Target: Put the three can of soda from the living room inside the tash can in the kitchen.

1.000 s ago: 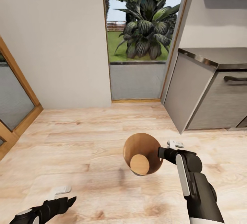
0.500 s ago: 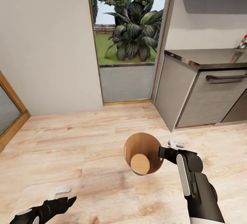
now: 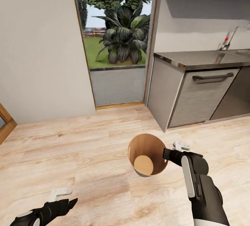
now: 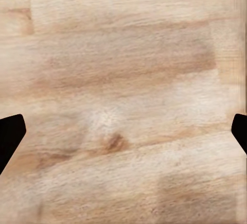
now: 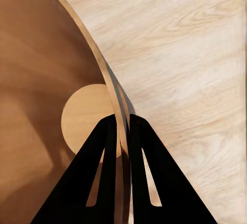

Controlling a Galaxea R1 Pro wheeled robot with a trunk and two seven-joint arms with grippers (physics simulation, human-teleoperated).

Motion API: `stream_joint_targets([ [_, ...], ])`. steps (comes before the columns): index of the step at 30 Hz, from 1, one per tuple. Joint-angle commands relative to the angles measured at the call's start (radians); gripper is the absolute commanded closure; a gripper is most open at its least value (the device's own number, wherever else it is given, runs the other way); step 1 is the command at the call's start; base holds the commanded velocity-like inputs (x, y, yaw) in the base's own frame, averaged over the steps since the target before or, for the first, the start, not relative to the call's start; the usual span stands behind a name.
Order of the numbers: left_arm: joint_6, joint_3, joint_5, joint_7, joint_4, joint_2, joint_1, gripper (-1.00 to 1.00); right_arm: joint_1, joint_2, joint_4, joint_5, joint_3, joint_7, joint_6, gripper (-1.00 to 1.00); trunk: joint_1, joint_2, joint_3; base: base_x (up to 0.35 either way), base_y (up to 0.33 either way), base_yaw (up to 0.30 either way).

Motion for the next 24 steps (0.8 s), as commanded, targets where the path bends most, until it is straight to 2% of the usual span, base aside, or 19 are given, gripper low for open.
stream_joint_targets([
  [1, 0.0, 0.0, 0.0, 0.0, 0.0, 0.0, 0.0, -1.0, 0.0, 0.0, 0.0, -0.02, 0.0, 0.005, 0.0, 1.0, 0.0, 0.0, 0.001, 0.0, 0.0, -0.19],
  [10, 0.0, 0.0, 0.0, 0.0, 0.0, 0.0, 0.0, -1.0, 0.0, 0.0, -0.002, -0.02, -0.003, 0.005, 0.0, 1.0, 0.0, 0.0, 0.013, 0.0, 0.0, -0.19],
  [12, 0.0, 0.0, 0.0, 0.0, 0.0, 0.0, -0.001, -1.0, 0.0, 0.0, -0.003, -0.019, -0.021, 0.005, 0.0, 1.0, 0.0, 0.0, 0.016, 0.0, 0.0, -0.19],
  [24, 0.0, -0.001, 0.0, 0.0, 0.0, 0.0, 0.0, -1.0, 0.0, -0.024, -0.002, -0.017, -0.039, 0.005, 0.0, 1.0, 0.0, 0.0, 0.032, 0.0, 0.0, -0.19],
])
